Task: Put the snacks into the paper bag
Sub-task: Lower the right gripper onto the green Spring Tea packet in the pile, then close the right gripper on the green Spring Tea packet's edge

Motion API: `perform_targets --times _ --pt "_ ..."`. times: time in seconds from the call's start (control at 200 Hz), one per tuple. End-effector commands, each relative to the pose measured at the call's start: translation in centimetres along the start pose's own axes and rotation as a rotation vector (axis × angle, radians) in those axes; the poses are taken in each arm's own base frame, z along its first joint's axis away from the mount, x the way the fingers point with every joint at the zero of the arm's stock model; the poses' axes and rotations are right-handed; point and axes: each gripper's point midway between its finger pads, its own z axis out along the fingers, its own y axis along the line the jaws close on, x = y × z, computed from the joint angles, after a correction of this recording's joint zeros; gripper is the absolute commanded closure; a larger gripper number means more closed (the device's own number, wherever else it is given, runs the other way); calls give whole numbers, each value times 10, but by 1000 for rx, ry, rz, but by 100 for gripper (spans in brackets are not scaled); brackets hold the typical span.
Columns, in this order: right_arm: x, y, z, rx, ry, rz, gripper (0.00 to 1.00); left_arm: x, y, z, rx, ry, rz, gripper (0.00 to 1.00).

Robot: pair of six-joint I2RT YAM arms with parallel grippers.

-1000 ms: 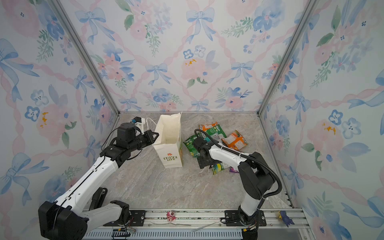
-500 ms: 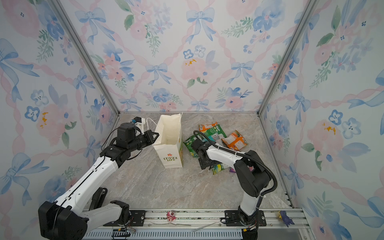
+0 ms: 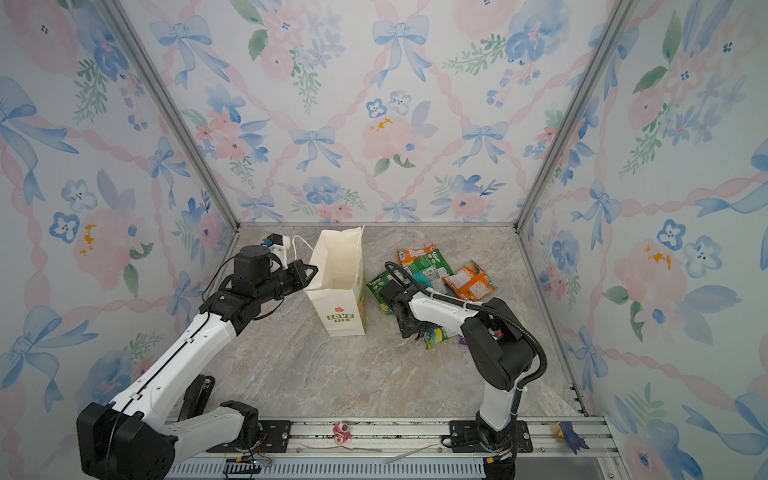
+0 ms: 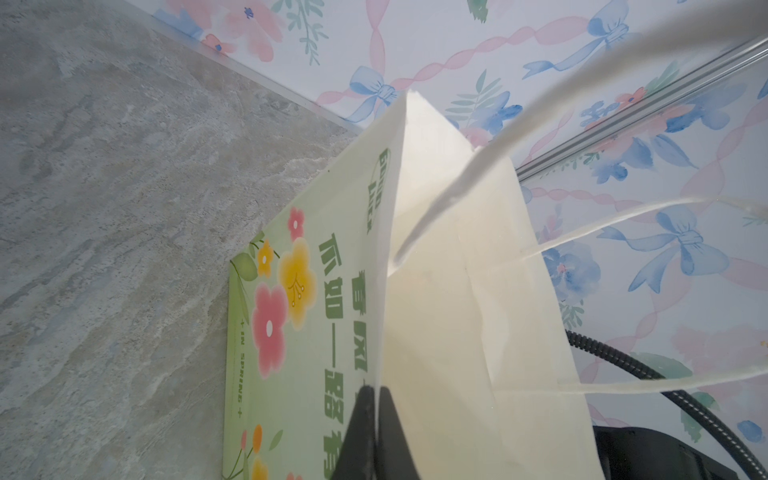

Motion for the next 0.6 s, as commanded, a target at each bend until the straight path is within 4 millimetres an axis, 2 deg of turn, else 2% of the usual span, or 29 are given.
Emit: perform_targets --times 0.0,0.405,0.515,0.595 --pt "-4 5 4 18 -14 14 3 3 2 -1 5 4 1 100" --pt "-6 -8 17 91 -30 31 4 2 1 -1 9 3 -4 100" --pt "-7 -10 20 88 -34 40 0 2 0 1 18 8 -7 100" --pt "-7 -10 22 90 -33 36 5 3 0 2 23 11 -12 100"
